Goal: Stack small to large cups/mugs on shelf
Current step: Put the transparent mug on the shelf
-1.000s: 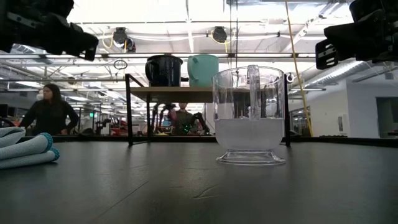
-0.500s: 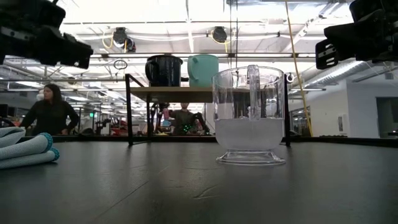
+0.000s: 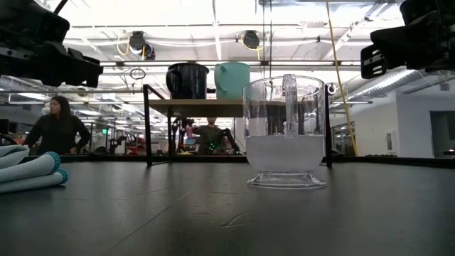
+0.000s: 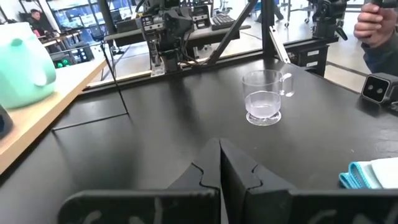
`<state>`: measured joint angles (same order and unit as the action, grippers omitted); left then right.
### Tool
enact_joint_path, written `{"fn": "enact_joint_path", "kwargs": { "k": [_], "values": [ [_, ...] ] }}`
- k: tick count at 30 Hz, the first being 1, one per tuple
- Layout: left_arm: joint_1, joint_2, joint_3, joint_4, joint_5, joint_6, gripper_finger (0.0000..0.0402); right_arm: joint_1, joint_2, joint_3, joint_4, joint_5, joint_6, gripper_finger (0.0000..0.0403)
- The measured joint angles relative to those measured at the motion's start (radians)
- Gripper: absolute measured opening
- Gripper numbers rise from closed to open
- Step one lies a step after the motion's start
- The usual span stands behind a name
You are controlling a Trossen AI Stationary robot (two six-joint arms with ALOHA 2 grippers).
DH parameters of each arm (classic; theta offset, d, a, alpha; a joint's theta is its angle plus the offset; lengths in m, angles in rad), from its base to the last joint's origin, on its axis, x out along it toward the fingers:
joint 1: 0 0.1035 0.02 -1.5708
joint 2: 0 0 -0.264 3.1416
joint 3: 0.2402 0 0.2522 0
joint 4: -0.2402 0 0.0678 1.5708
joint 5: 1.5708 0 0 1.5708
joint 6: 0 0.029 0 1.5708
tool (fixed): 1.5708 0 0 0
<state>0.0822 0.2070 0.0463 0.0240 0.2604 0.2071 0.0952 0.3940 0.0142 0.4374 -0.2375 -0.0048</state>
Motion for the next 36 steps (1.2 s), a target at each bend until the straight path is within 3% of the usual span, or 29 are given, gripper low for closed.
{"fn": "enact_joint_path", "kwargs": {
  "k": [14,24,36],
  "values": [
    [0.029,0.0,0.0,-0.007,0.0,-0.031,0.0,0.0,0.0,0.0,0.0,0.0,-0.002,0.0],
    [0.029,0.001,0.0,-0.058,0.0,-0.034,0.0,0.0,0.0,0.0,0.008,0.0,0.141,0.0],
    [0.029,0.002,0.0,-0.058,0.0,-0.033,0.0001,0.0,0.0,0.0,0.086,0.0,0.144,0.0]
  ]
}}
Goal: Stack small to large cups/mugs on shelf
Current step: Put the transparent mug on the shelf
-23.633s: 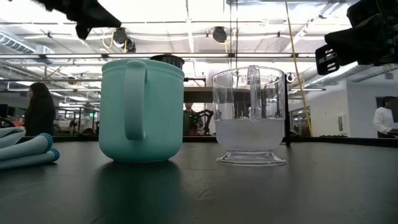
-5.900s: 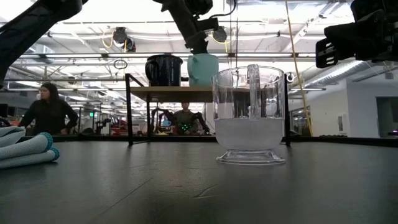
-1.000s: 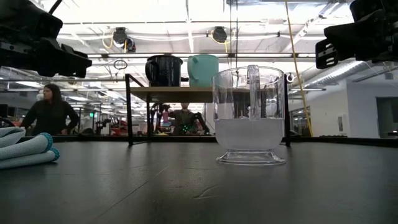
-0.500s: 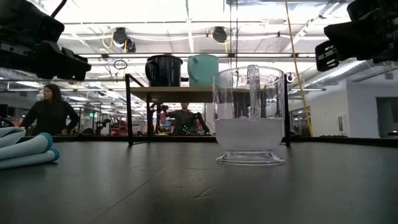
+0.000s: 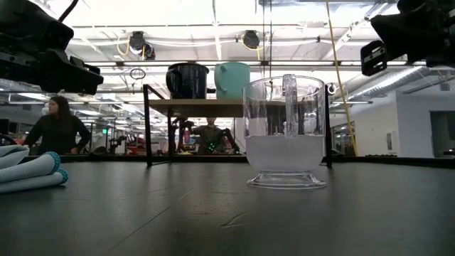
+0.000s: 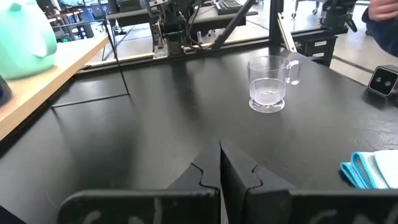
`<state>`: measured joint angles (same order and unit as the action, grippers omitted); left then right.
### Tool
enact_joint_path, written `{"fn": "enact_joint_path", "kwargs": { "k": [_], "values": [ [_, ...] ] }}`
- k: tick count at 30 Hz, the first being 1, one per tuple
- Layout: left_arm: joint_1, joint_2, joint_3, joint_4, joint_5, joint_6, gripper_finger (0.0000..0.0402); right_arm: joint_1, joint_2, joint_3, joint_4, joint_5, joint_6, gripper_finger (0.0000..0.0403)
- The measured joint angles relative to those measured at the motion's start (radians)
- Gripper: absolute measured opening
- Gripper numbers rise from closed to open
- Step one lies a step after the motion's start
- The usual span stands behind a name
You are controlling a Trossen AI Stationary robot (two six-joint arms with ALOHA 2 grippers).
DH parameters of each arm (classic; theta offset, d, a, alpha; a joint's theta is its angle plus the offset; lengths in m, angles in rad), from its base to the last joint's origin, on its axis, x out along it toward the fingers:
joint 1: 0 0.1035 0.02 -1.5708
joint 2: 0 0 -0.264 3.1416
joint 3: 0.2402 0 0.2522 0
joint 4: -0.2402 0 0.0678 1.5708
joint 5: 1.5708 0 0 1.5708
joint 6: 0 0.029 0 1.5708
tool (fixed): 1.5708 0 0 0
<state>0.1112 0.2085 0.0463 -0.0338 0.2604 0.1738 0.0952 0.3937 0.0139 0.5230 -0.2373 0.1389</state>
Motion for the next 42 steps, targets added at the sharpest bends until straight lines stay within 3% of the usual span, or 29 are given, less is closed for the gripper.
{"fn": "enact_joint_path", "kwargs": {
  "k": [7,12,24,32,42],
  "values": [
    [0.0,0.0,0.0,0.0,0.0,-0.004,0.0001,0.0,0.006,0.006,0.121,0.0,-0.071,0.0],
    [0.0,0.0,0.0,0.001,0.0,-0.007,0.0001,0.021,0.048,0.063,0.067,0.001,-0.126,0.0],
    [0.0,0.001,0.0,0.002,0.0,-0.002,0.0003,0.058,0.413,0.412,-0.225,0.004,-0.17,0.0],
    [0.0,0.001,0.0,0.001,0.0,-0.003,0.0007,0.058,0.624,0.62,-0.433,0.001,-0.112,0.0003],
    [0.0,0.001,0.0,-0.001,0.0,-0.018,0.0007,0.058,0.776,0.748,-0.508,-0.001,-0.099,0.0069]
  ]
}}
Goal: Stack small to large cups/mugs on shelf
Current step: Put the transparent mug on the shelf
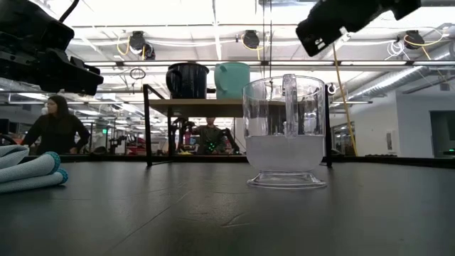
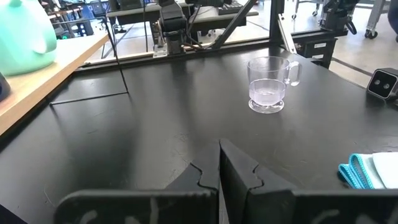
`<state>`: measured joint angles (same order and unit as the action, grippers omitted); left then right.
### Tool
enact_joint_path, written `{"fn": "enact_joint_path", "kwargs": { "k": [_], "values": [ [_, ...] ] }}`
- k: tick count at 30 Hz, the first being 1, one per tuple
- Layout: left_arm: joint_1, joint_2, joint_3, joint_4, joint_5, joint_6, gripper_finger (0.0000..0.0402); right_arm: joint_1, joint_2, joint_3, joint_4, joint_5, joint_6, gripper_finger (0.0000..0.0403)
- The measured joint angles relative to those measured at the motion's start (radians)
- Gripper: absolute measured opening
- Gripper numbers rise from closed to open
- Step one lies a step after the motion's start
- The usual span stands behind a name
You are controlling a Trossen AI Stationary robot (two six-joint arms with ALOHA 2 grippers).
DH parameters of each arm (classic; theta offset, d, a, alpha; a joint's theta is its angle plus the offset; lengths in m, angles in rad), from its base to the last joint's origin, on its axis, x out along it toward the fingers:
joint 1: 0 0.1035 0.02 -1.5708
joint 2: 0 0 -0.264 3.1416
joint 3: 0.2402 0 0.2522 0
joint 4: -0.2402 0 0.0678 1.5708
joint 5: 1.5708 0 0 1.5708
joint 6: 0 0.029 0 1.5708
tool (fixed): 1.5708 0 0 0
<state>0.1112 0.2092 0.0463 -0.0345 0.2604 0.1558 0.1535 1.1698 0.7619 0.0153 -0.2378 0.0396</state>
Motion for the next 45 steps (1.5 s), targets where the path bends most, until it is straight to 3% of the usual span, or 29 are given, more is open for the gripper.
{"fn": "enact_joint_path", "kwargs": {
  "k": [7,11,20,35,45],
  "values": [
    [0.0,0.0,0.0,0.0,0.0,0.003,0.0008,0.0,0.115,0.135,-0.133,0.003,0.025,0.0144],
    [0.0,0.0,0.0,-0.001,0.0,0.003,0.0008,0.0,0.186,0.224,-0.254,0.003,0.031,0.0165],
    [0.0,0.0,0.0,-0.013,0.0,0.004,0.0008,0.007,0.332,0.328,-0.379,0.004,0.028,0.0169],
    [0.0,0.0,0.0,-0.017,0.0,0.006,0.0008,0.008,0.464,0.341,-0.244,-0.002,0.028,0.0169],
    [0.0,0.0,0.0,-0.017,0.0,0.006,0.0008,0.018,0.482,0.34,-0.235,-0.029,0.062,0.0169]
  ]
}}
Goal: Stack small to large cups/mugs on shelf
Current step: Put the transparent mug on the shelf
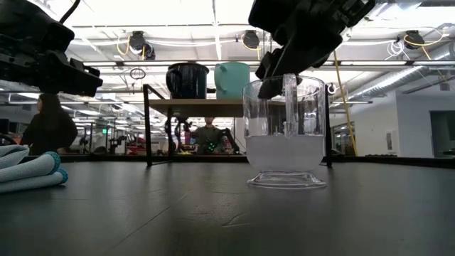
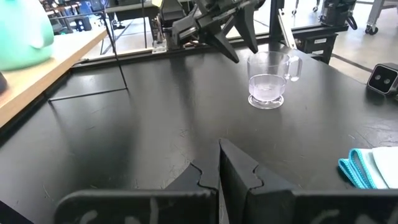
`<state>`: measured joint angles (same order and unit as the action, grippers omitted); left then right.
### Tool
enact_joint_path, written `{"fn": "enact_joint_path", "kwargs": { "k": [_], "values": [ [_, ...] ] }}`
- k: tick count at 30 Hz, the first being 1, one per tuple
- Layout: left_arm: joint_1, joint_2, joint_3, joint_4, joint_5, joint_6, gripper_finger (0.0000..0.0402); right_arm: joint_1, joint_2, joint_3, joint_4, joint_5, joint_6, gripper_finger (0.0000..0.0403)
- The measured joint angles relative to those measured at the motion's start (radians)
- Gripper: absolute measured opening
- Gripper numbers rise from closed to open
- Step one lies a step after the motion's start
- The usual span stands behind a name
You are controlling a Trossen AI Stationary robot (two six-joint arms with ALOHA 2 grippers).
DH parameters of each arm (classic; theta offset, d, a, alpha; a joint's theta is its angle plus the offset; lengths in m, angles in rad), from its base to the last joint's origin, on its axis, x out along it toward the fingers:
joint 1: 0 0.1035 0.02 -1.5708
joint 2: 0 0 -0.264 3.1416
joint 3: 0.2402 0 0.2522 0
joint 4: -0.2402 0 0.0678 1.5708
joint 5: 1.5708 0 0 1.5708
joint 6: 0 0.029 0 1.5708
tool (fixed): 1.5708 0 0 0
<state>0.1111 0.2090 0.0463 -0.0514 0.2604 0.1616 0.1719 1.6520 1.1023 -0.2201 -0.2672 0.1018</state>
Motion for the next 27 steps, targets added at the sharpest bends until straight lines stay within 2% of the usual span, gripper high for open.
{"fn": "enact_joint_path", "kwargs": {
  "k": [14,17,27],
  "values": [
    [0.0,0.0,0.0,0.0,0.0,0.001,0.0008,0.054,0.0,0.0,0.018,0.023,0.026,0.0169],
    [0.0,0.0,0.0,0.0,0.0,0.001,0.0008,0.053,0.0,0.0,0.015,0.058,0.025,0.0169],
    [0.0,0.0,0.0,0.0,0.0,0.0,0.0008,0.053,0.043,-0.002,0.002,0.058,0.02,0.0169]
  ]
}}
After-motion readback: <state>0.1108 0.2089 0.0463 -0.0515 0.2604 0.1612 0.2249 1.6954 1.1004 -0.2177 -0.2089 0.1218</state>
